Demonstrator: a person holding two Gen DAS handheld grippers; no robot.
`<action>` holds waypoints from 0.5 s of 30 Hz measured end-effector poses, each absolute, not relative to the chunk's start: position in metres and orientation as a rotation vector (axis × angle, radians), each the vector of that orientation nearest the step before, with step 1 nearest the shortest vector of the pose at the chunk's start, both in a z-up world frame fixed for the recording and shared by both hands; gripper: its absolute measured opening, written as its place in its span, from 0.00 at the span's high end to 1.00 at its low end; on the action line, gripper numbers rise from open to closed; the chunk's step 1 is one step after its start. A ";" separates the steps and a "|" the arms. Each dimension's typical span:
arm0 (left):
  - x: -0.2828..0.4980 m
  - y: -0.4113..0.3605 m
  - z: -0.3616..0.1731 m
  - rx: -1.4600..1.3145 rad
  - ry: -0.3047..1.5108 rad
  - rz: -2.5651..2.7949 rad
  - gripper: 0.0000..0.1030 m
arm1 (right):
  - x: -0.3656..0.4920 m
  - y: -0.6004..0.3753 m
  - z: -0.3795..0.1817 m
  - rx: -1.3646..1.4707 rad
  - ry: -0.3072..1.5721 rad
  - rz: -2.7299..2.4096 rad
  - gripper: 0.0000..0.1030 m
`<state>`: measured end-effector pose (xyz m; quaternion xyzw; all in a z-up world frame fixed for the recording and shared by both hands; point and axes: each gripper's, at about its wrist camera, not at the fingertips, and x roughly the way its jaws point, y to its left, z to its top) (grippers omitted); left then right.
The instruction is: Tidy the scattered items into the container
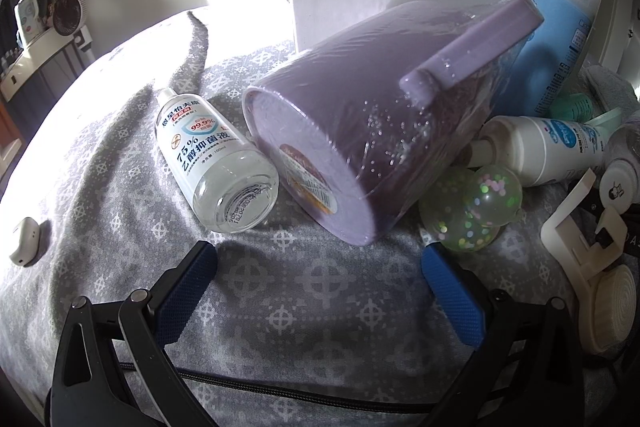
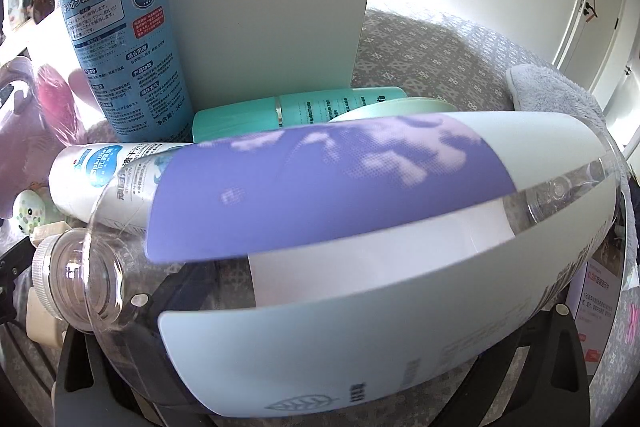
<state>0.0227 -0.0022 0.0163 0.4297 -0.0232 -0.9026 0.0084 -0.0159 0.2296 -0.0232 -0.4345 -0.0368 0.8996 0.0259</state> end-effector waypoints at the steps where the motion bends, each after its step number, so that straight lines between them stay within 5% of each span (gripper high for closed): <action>1: 0.022 -0.003 0.016 1.343 -0.073 -2.821 0.00 | -0.016 0.230 -0.023 -1.343 -0.114 2.780 0.00; 15: 0.022 0.000 0.017 1.342 -0.086 -2.816 0.00 | -0.021 0.234 -0.025 -1.338 -0.116 2.780 0.00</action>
